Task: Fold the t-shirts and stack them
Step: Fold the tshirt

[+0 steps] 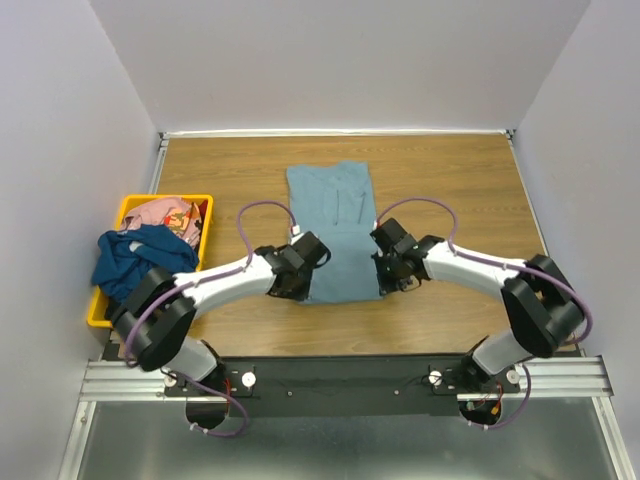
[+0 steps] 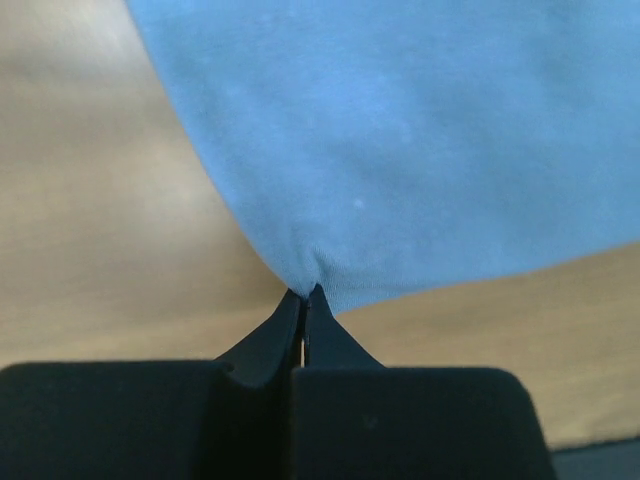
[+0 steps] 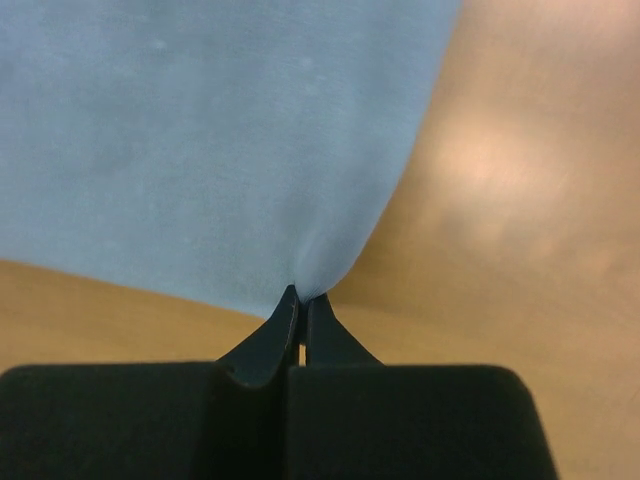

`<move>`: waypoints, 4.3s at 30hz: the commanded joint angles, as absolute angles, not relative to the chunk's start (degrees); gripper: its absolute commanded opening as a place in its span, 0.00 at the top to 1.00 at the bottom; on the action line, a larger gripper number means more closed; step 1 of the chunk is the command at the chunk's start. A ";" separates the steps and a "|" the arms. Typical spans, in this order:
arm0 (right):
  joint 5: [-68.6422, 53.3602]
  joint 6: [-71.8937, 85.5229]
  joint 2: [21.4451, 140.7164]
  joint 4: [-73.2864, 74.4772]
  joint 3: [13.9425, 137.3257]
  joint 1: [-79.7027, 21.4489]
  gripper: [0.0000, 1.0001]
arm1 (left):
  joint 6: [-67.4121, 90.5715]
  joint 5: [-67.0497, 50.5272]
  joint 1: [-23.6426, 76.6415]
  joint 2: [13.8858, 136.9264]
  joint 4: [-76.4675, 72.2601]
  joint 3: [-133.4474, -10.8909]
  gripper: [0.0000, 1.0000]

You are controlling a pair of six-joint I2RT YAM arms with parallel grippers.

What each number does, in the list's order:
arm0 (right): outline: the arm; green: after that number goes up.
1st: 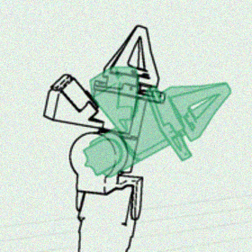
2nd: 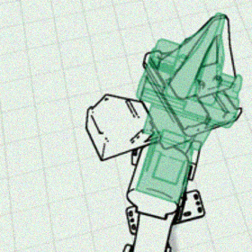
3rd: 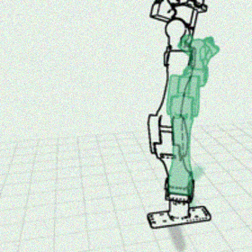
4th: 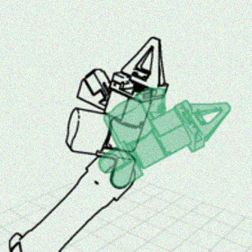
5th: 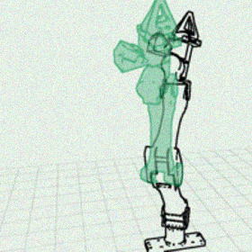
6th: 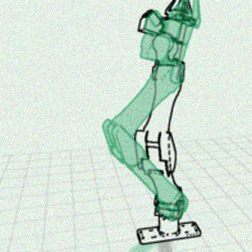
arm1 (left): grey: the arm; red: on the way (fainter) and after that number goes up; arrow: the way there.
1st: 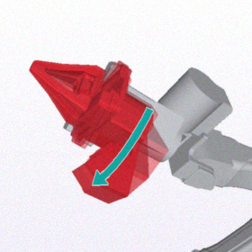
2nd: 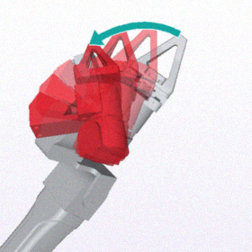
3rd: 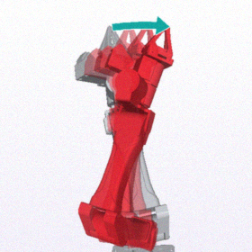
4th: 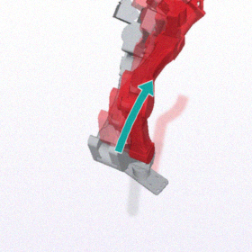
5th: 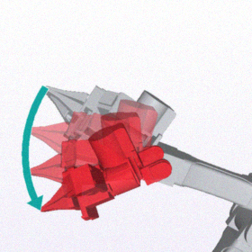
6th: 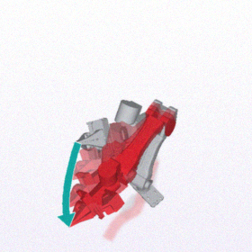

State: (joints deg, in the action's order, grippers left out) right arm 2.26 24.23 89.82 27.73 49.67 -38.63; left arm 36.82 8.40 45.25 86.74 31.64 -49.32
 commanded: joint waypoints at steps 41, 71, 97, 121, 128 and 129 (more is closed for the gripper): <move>-10.18 13.46 112.12 54.15 112.91 -34.72 0.99 | 36.03 -2.20 21.64 60.46 24.80 -43.87 1.00; -5.72 18.45 122.18 33.22 104.16 -32.08 0.56 | 35.60 -1.23 10.02 74.44 4.66 -39.02 0.75; -46.23 40.42 121.52 -18.96 82.79 -32.08 0.43 | 43.40 -14.33 10.29 68.19 -11.68 -28.56 0.66; -42.10 52.90 125.52 -32.07 77.98 -19.95 0.42 | 44.83 -18.37 5.09 98.19 -22.59 -53.36 0.52; -45.79 61.43 112.68 -44.20 60.13 -20.92 0.39 | 47.80 -18.02 11.85 80.00 -20.13 -38.69 0.45; -46.23 62.57 111.89 -44.64 58.64 -21.00 0.37 | 48.51 -17.67 13.00 78.24 -19.34 -36.84 0.45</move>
